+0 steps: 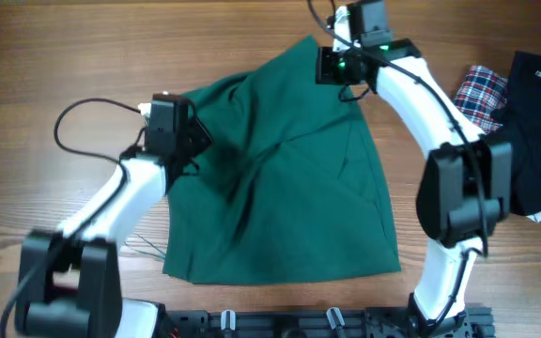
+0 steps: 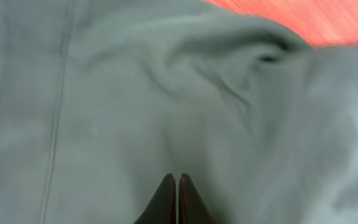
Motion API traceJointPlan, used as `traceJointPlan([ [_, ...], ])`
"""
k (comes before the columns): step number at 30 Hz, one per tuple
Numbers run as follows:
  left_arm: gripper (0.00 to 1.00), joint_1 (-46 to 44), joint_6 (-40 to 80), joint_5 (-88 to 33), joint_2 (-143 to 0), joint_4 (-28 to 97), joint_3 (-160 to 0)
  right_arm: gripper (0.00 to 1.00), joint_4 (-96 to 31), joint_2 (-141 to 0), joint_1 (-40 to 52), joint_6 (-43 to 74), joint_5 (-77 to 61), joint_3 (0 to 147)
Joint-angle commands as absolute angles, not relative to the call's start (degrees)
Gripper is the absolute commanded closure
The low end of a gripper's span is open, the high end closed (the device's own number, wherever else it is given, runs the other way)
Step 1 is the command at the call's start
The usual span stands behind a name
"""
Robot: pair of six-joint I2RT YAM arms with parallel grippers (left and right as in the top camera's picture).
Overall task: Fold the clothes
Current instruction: 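Move both grippers to the garment's top corners and grasp them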
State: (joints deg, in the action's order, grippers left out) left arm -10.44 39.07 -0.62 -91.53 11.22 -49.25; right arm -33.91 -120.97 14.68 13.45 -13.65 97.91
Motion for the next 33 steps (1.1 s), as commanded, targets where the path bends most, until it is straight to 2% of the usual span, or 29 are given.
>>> traceJointPlan([
  [1,0.96,-7.31,33.67,0.03,-97.82,9.30,-55.72,0.96,-35.33,-124.55,14.76,15.66,-9.58,99.81],
  [9,0.96,-6.48,29.56,-0.23,-108.75,2.42,-64.82,0.96,-36.97,-127.31,14.66,16.95,-8.25,99.81],
  [16,0.96,-6.39,29.56,-3.38,-117.08,2.20,-67.53,0.96,-38.46,-127.44,14.66,17.12,-7.22,99.68],
  [24,0.96,-3.66,28.71,-3.16,-117.84,1.91,-67.53,0.96,-38.61,-129.99,14.63,18.24,-6.72,99.22],
  [33,0.95,2.13,27.14,-3.16,-118.32,0.38,-67.53,0.96,-42.54,-130.96,13.93,21.06,0.30,98.87],
])
